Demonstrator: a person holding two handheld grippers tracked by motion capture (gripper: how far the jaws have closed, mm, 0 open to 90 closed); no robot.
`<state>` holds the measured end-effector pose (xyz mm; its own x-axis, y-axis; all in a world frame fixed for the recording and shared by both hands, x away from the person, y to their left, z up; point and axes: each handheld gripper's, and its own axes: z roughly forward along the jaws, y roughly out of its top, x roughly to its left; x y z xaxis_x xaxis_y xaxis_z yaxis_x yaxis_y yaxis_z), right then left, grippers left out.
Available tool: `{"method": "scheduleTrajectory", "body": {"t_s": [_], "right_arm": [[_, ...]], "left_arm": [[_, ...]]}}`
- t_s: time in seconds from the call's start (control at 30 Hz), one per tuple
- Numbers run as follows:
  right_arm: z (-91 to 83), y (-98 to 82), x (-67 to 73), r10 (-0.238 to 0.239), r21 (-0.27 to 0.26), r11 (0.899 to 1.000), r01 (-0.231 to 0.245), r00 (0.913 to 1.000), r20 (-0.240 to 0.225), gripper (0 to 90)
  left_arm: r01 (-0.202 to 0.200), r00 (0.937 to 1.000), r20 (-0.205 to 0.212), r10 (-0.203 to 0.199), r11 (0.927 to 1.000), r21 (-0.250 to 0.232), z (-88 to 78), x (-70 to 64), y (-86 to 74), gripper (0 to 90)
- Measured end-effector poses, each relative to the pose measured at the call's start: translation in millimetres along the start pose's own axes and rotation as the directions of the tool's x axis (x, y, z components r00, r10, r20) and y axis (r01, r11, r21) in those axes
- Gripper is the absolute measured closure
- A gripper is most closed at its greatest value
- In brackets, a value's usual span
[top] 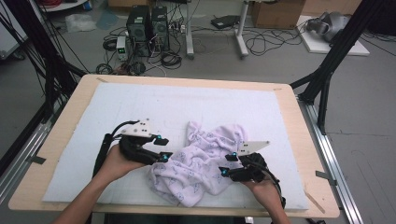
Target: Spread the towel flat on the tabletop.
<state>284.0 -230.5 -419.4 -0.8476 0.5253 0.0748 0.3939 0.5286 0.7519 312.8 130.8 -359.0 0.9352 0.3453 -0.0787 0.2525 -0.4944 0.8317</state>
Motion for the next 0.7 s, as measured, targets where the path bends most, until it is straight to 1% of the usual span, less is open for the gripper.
{"method": "scheduleTrajectory", "body": {"t_s": [0.03,0.07,0.13,0.17,0.2,0.27,0.33,0.37,0.4,0.43,0.47,0.5,0.53,0.57,0.6,0.7], "right_arm": [[0.5,-2.9,-1.3,-0.013,0.020,1.000,0.013,0.9995,0.027,44.4],[0.5,-2.9,-1.3,-0.013,0.020,1.000,0.013,0.9995,0.027,44.4],[-0.8,-5.6,-3.6,-0.023,0.026,0.999,0.022,0.9984,0.052,44.5],[-3.7,-8.1,-6.9,-0.018,0.027,0.999,0.017,0.9972,0.072,44.5],[-3.7,-8.1,-6.9,-0.018,0.027,0.999,0.017,0.9972,0.072,44.5],[-6.5,-10.4,-11.1,-0.002,0.022,1.000,0.000,0.9963,0.086,44.4],[-8.2,-12.9,-15.2,0.009,0.019,1.000,-0.011,0.9952,0.098,44.2],[-8.6,-14.1,-16.5,0.015,0.025,1.000,-0.018,0.9950,0.099,44.2],[-8.1,-15.1,-17.3,0.020,0.027,0.999,-0.023,0.9948,0.100,44.2],[-5.5,-16.1,-18.4,0.017,0.039,0.999,-0.021,0.9946,0.102,44.3],[-5.5,-16.1,-18.4,0.017,0.039,0.999,-0.021,0.9946,0.102,44.3],[-3.7,-16.1,-18.4,0.020,0.051,0.998,-0.025,0.9946,0.102,44.4],[-1.7,-15.9,-18.9,0.012,0.061,0.998,-0.019,0.9947,0.102,44.8],[0.6,-15.7,-18.5,0.009,0.072,0.997,-0.016,0.9947,0.102,45.4],[2.5,-15.4,-18.1,0.001,0.083,0.996,-0.009,0.9945,0.105,46.4],[5.6,-14.2,-15.9,-0.017,0.094,0.996,0.007,0.9942,0.106,50.4]], "left_arm": [[0.002,1.0000,0.002,-0.002,0.9999,0.016,7.9,3.4,1.3,48.6],[0.001,1.0000,0.006,-0.001,0.9994,0.034,16.3,7.3,2.0,48.6],[0.017,0.9997,0.013,-0.018,0.9980,0.061,33.2,14.7,1.3,48.8],[0.032,0.9994,0.013,-0.033,0.9969,0.072,41.9,18.1,0.5,48.8],[0.044,0.9988,0.017,-0.046,0.9954,0.085,49.9,21.8,-0.6,48.8],[0.068,0.9973,0.020,-0.071,0.9909,0.116,66.5,26.8,-3.7,48.9],[0.065,0.9968,0.036,-0.072,0.9854,0.157,81.3,28.6,-7.1,49.8],[0.054,0.9965,0.054,-0.064,0.9822,0.180,87.3,28.3,-9.0,53.0],[0.036,0.9963,0.070,-0.051,0.9785,0.203,92.3,26.7,-11.1,60.5],[0.012,0.9966,0.076,-0.031,0.9725,0.233,95.7,25.5,-12.5,74.8],[0.006,0.9964,0.081,-0.026,0.9693,0.246,97.2,24.3,-13.5,74.8],[0.005,0.9966,0.079,-0.025,0.9697,0.244,96.2,23.9,-13.3,77.7],[0.005,0.9974,0.068,-0.023,0.9700,0.243,93.4,23.5,-12.1,79.7],[-0.001,0.9980,0.061,-0.015,0.9693,0.246,89.9,23.7,-11.2,80.6],[0.004,0.9984,0.053,-0.018,0.9687,0.248,86.0,22.8,-10.7,81.1],[0.003,0.9994,0.033,-0.011,0.9713,0.238,71.1,17.4,-13.2,81.6]]}}
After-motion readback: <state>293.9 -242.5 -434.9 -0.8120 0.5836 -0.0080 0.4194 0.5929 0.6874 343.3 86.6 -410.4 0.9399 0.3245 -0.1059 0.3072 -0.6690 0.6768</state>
